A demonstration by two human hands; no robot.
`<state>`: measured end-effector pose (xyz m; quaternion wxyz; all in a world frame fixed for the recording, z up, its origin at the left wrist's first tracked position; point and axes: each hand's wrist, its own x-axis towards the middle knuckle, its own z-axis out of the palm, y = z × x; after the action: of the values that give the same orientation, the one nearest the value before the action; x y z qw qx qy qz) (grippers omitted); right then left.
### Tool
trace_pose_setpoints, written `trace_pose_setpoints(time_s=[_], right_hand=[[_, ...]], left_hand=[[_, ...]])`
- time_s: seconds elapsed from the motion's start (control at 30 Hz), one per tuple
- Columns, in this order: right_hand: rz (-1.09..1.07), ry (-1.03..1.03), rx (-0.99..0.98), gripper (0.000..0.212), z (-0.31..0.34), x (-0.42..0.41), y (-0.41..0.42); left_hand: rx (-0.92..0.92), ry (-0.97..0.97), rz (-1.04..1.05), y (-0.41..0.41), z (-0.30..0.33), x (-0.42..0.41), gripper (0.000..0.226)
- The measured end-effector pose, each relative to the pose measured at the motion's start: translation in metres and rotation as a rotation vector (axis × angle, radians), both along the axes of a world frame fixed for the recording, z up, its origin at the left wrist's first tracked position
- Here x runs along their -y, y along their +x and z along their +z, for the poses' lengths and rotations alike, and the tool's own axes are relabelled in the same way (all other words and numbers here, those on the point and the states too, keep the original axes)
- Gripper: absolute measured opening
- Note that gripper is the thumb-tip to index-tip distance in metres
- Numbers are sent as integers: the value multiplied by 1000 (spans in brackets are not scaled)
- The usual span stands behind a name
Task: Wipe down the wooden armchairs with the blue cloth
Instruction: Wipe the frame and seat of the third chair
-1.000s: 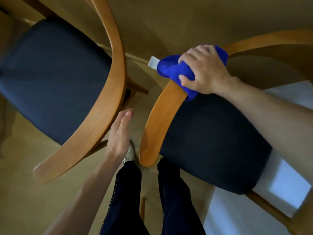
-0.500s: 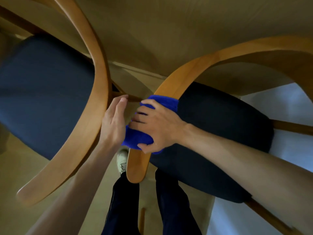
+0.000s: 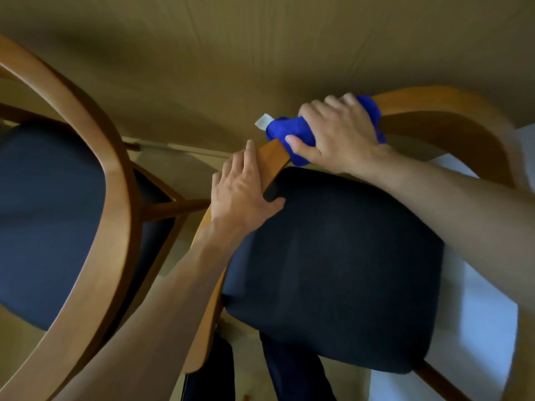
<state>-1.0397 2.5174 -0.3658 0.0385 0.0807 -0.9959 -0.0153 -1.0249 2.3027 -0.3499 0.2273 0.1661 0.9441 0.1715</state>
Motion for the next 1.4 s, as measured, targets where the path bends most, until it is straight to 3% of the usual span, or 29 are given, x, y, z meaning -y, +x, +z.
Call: trace_pose_setpoints(time_s=[0.13, 0.5, 0.7, 0.87, 0.97, 1.2, 1.3, 1.4], right_hand=[[-56, 6, 22, 60, -2, 10, 1], [-88, -20, 56, 61, -1, 74, -2], [-129, -57, 119, 56, 1, 105, -3], [53, -175, 193, 45, 4, 117, -5], [60, -172, 221, 49, 8, 106, -4], [-36, -48, 310, 89, 33, 53, 6], [-112, 15, 260, 89, 45, 12, 20], [-278, -62, 241, 88, 54, -36, 47]], left_hand=[[-165, 65, 21, 0, -18, 9, 71], [-119, 103, -30, -6, -20, 72, 71], [-172, -135, -101, -18, -9, 86, 86], [-118, -116, -28, -18, -1, 75, 119], [-116, -109, -30, -20, 2, 64, 118], [-120, -88, -139, -22, 14, 15, 110], [-193, -51, -246, -24, 22, -16, 104], [-248, -42, -318, -23, 29, -48, 103]])
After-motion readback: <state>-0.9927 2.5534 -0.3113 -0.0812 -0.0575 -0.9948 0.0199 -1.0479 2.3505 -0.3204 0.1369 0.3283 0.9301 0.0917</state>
